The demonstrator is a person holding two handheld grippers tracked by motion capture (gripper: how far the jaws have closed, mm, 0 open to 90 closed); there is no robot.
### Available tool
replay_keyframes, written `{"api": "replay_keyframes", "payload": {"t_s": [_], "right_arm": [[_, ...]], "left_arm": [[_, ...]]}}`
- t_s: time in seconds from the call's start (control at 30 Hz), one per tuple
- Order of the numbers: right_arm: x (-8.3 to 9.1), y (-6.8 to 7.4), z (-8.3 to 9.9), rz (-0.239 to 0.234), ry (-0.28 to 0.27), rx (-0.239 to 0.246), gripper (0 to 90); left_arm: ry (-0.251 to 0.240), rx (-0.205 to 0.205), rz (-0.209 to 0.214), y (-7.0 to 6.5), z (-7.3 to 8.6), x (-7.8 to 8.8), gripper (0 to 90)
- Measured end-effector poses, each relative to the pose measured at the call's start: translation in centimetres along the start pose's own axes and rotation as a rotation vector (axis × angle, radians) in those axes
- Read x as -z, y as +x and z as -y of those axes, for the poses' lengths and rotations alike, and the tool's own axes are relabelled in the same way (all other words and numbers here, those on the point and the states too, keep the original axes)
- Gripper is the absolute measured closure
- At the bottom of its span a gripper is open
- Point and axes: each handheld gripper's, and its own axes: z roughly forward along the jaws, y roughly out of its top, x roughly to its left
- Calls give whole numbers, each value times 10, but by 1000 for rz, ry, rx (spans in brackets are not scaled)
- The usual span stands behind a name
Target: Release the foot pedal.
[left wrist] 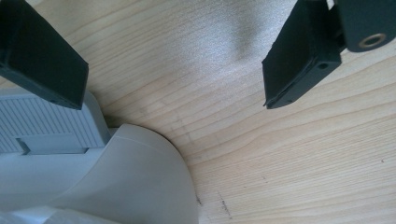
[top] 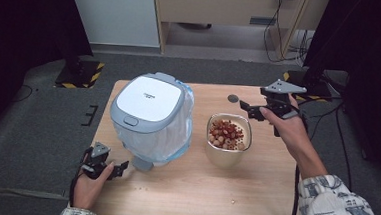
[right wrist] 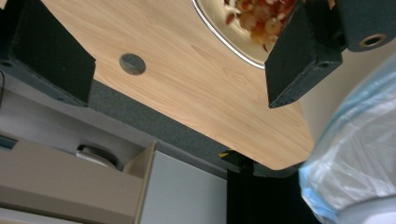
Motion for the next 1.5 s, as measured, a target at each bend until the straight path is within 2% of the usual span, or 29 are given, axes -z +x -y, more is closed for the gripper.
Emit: {"api": "replay_keyframes", "payload": {"t_s": [0.47, 0.7, 1.03, 1.1, 1.33, 1.5], "right_arm": [[18, -17, 53, 88, 36, -83, 92], [28, -21, 89, 103, 57, -135, 92], [41, -24, 134, 132, 99, -180, 92], [42, -24, 141, 131, 109, -189, 94], [37, -21, 167, 122, 170, -217, 95], [32, -23, 175, 143, 200, -227, 78]], "left_arm": [[0, -4, -20, 2, 1, 0, 65], [-1, -7, -32, 3, 2, 1, 72], [4, -12, -34, 3, 2, 0, 78], [11, -10, -25, 2, 3, 0, 82], [25, -14, -34, 4, 4, 0, 90], [31, -15, -52, 8, 6, -1, 95]]}}
